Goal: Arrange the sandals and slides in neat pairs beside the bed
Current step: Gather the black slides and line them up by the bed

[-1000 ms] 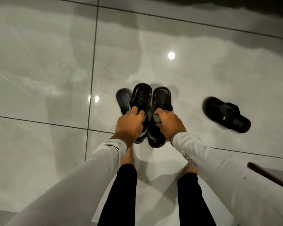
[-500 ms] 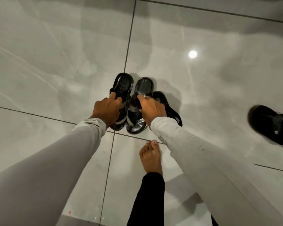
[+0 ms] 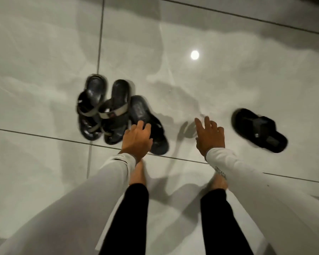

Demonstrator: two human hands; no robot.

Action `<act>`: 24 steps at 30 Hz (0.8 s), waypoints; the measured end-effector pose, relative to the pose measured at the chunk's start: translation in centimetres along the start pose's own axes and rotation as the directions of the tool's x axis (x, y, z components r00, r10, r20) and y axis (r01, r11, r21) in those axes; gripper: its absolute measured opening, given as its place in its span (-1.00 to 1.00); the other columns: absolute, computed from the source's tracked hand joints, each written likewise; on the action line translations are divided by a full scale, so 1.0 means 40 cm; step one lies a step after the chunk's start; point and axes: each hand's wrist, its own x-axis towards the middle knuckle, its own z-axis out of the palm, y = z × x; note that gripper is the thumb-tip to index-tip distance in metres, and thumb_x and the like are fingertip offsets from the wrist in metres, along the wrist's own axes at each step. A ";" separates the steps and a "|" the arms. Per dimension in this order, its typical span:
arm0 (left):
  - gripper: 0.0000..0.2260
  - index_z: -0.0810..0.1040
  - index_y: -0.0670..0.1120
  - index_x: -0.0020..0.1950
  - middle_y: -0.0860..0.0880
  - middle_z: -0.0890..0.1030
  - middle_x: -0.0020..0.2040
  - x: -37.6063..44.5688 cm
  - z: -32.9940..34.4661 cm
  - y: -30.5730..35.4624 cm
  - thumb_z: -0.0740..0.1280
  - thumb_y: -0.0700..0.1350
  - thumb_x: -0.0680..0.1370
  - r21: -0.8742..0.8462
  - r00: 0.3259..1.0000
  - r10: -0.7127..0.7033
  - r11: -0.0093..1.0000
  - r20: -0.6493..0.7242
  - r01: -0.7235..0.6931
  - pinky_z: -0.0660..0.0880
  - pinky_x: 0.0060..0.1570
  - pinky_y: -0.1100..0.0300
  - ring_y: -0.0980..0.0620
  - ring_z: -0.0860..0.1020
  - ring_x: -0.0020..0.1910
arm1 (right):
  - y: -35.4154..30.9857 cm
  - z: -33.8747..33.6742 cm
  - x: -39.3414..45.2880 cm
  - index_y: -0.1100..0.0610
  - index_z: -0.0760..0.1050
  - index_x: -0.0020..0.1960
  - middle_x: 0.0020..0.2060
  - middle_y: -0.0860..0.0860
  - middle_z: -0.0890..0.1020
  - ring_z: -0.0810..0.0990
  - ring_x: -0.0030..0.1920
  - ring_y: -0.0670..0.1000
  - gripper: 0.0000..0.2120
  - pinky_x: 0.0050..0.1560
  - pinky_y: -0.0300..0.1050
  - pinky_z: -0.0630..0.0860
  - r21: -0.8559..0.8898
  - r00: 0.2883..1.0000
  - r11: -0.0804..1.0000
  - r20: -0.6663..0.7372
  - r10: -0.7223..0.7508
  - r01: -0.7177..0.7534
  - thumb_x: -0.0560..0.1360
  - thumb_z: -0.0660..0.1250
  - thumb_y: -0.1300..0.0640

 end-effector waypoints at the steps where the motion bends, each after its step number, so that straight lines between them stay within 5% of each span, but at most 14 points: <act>1: -0.54 0.39 -0.10 0.40 -0.15 0.44 0.32 0.012 0.019 0.037 0.32 0.02 0.54 0.005 1.000 -0.015 1.000 0.019 0.015 0.46 0.16 -0.08 -0.22 0.48 0.26 | 0.050 0.012 0.004 0.05 0.07 0.59 0.57 0.20 0.16 0.28 0.47 0.22 -0.26 0.35 0.15 0.33 -0.023 1.000 0.999 0.001 0.030 -0.030 0.53 0.38 0.08; 7: -0.41 0.21 -0.24 0.51 -0.25 0.40 0.42 0.137 0.105 0.215 0.33 -0.05 0.58 -0.099 0.959 -0.258 0.958 0.117 0.270 0.35 0.32 -0.20 -0.27 0.38 0.41 | 0.385 0.109 0.039 0.08 0.24 0.52 0.50 0.28 0.25 0.27 0.46 0.30 -0.32 0.37 0.23 0.31 -0.046 0.967 0.965 -0.012 0.256 -0.257 0.46 0.41 0.16; 12: -0.46 0.12 -0.26 0.56 -0.34 0.46 0.37 0.188 0.122 0.262 0.22 -0.15 0.63 -0.162 0.946 -0.312 0.932 0.089 0.323 0.34 0.36 -0.23 -0.38 0.49 0.31 | 0.520 0.173 0.058 0.08 0.33 0.45 0.54 0.31 0.14 0.35 0.39 0.39 -0.47 0.36 0.25 0.35 0.258 0.918 0.882 0.064 0.392 -0.395 0.53 0.39 0.06; 16: -0.57 0.28 -0.20 0.46 -0.28 0.60 0.23 0.212 0.102 0.351 0.24 -0.17 0.61 -0.152 0.994 -0.104 0.983 0.022 0.106 0.44 0.25 -0.15 -0.31 0.58 0.20 | 0.516 0.165 0.083 0.18 0.49 0.18 0.39 0.22 0.31 0.55 0.15 0.28 -0.68 0.28 0.02 0.48 0.704 0.850 0.619 -0.042 0.526 -0.348 0.50 0.46 0.09; 19: -0.61 0.38 -0.12 0.39 -0.17 0.68 0.10 0.228 0.097 0.419 0.23 -0.23 0.55 0.045 0.985 0.148 0.988 -0.087 -0.144 0.41 0.20 -0.04 -0.24 0.64 0.08 | 0.498 0.145 0.113 0.18 0.46 0.15 0.27 0.18 0.42 0.52 0.03 0.13 -0.61 0.13 -0.18 0.43 0.864 0.747 0.390 -0.026 0.664 -0.317 0.41 0.54 0.17; 22: -0.57 0.41 -0.08 0.39 -0.12 0.69 0.05 0.243 0.098 0.451 0.25 -0.27 0.52 0.213 0.951 0.269 0.948 -0.151 -0.235 0.39 0.26 -0.03 -0.23 0.62 0.05 | 0.474 0.122 0.145 0.14 0.36 0.21 0.10 0.13 0.52 0.53 -0.04 0.12 -0.46 0.12 -0.06 0.57 0.941 0.663 0.121 0.129 0.738 -0.317 0.36 0.57 0.23; 24: -0.58 0.42 -0.07 0.40 -0.12 0.68 0.07 0.248 0.102 0.448 0.26 -0.26 0.54 0.225 0.944 0.284 0.943 -0.167 -0.244 0.37 0.30 -0.01 -0.21 0.61 0.07 | 0.455 0.118 0.157 0.11 0.32 0.22 0.01 0.08 0.50 0.56 -0.07 0.15 -0.48 0.09 0.07 0.62 0.938 0.708 0.151 0.124 0.695 -0.312 0.39 0.50 0.29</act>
